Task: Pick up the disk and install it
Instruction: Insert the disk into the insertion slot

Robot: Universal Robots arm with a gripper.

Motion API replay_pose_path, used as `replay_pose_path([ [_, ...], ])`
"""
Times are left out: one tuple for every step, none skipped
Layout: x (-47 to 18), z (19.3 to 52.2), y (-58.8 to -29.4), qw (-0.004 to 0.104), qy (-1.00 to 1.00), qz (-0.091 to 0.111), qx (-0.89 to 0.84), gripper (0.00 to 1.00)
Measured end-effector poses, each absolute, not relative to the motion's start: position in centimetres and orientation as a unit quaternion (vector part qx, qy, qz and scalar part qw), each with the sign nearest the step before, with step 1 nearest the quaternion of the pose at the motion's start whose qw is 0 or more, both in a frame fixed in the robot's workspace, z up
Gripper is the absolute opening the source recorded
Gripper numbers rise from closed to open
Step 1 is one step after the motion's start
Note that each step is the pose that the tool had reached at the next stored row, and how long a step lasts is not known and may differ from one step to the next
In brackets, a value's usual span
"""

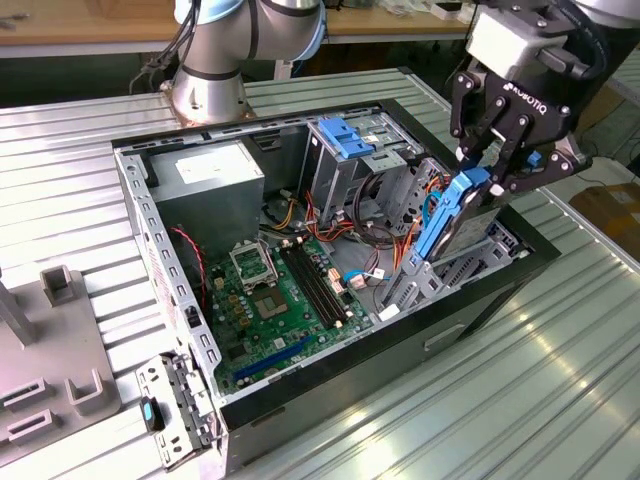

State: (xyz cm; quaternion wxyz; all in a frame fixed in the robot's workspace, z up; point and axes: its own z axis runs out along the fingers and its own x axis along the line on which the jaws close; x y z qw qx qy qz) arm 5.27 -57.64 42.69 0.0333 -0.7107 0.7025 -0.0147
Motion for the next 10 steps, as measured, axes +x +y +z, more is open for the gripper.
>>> replay_pose_path([
  [5.3, 42.4, -57.7, 0.033, 0.703, -0.015, -0.711, 0.36],
  [5.3, 42.2, -57.8, 0.033, 0.703, -0.015, -0.711, 0.36],
  [5.3, 42.0, -57.8, 0.033, 0.703, -0.015, -0.711, 0.36],
  [5.3, 41.7, -57.9, 0.033, 0.703, -0.015, -0.711, 0.36],
  [5.3, 41.3, -58.0, 0.033, 0.703, -0.015, -0.711, 0.36],
  [5.3, 41.1, -58.0, 0.033, 0.703, -0.015, -0.711, 0.36],
  [5.3, 40.9, -58.0, 0.033, 0.703, -0.015, -0.71, 0.36],
  [5.3, 40.7, -58.1, 0.033, 0.703, -0.015, -0.71, 0.36],
  [5.3, 40.5, -58.1, 0.033, 0.703, -0.015, -0.71, 0.36],
  [5.3, 40.2, -58.1, 0.033, 0.703, -0.015, -0.71, 0.36],
])
